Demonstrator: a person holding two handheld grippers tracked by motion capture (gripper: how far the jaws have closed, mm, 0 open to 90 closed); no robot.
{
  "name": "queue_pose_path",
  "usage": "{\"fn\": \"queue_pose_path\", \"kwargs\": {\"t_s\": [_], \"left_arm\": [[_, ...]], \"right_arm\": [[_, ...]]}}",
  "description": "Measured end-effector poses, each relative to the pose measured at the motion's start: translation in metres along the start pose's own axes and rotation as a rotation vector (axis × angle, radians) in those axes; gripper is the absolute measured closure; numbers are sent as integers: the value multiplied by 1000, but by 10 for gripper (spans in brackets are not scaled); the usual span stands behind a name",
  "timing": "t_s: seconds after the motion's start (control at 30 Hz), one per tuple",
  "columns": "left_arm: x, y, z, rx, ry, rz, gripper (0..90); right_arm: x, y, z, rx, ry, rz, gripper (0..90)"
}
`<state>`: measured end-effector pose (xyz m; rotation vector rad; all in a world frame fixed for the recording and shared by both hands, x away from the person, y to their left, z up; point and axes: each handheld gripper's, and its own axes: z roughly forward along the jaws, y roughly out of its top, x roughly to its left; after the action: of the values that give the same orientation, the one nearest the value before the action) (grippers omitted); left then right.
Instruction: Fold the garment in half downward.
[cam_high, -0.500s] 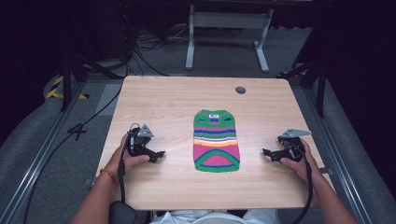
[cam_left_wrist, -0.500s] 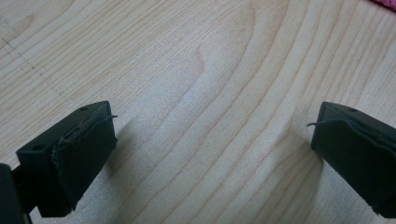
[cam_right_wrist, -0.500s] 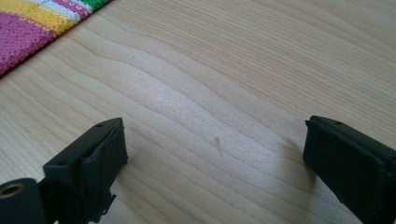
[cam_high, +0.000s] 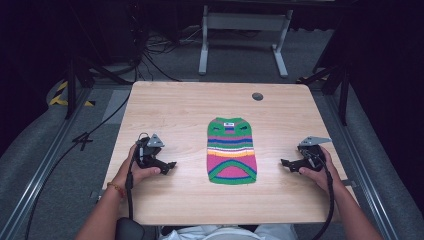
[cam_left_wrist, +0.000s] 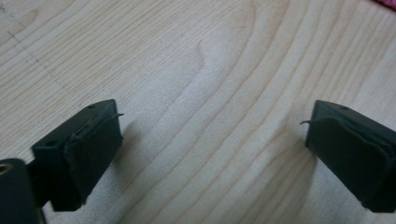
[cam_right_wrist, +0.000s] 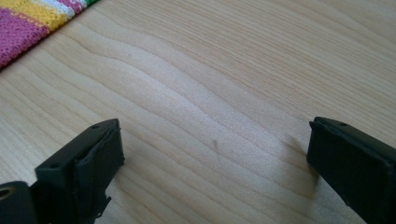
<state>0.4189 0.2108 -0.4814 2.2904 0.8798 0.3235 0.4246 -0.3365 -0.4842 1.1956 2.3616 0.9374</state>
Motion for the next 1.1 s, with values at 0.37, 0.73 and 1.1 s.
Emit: {"fn": "queue_pose_path", "kwargs": {"t_s": [0.37, 0.73, 1.1], "left_arm": [[2, 20, -6, -7, -51, 36, 249], [2, 85, 26, -26, -93, 92, 266], [22, 138, 76, -65, -107, -6, 353]], "right_arm": [[3, 26, -3, -47, 44, -20, 289], [11, 92, 10, -76, 73, -75, 403], [22, 141, 66, -62, 117, -94, 496]]}}
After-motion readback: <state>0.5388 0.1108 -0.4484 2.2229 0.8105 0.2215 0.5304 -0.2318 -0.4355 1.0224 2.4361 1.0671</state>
